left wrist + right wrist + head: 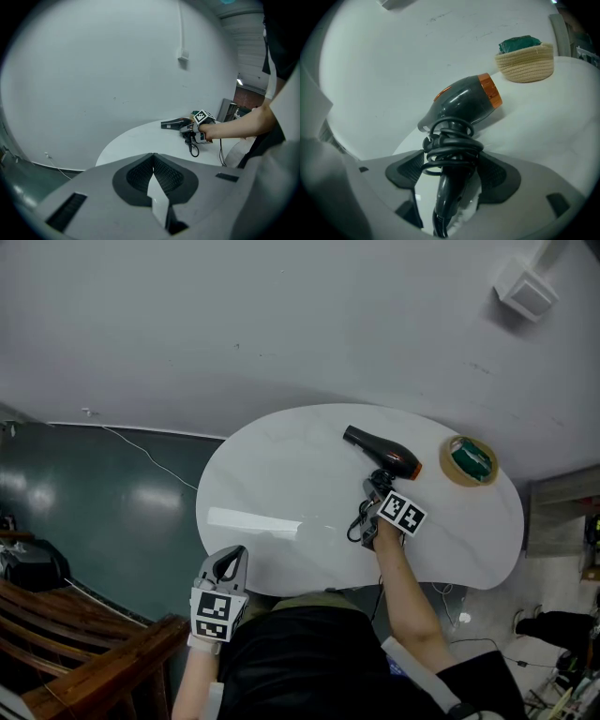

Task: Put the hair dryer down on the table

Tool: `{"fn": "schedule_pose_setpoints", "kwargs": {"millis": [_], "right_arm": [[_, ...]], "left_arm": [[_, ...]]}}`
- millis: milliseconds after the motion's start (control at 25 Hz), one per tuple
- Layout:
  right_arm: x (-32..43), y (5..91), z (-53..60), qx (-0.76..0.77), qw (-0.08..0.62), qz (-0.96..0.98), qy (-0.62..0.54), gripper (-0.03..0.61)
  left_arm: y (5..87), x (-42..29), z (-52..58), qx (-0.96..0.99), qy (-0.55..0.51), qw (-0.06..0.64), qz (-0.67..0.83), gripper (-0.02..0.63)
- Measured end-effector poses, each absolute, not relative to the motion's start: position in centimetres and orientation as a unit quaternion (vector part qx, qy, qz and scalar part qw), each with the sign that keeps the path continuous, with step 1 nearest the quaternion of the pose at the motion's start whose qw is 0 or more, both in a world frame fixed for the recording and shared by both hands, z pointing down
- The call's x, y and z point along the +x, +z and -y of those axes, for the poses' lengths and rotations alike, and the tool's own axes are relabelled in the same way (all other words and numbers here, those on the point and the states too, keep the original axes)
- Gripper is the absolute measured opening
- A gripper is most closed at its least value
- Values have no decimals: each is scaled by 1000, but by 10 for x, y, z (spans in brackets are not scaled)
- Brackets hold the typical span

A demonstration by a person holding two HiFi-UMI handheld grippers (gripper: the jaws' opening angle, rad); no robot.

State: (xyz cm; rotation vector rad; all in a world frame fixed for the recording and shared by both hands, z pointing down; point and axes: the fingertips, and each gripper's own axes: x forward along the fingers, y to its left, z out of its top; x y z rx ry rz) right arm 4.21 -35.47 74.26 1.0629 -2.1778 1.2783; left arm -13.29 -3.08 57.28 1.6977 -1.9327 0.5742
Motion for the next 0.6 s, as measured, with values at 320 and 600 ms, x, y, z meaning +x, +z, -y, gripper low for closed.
{"fn": "schedule_pose_setpoints", "kwargs": {"millis": [320,600], "right_arm": [[54,741,343,390,201,773,458,351],[70,725,326,400,194,775,449,350]], "left_arm": [[573,-138,31,636,197,252,702,9],[571,-145,41,659,186,243,688,9]]}}
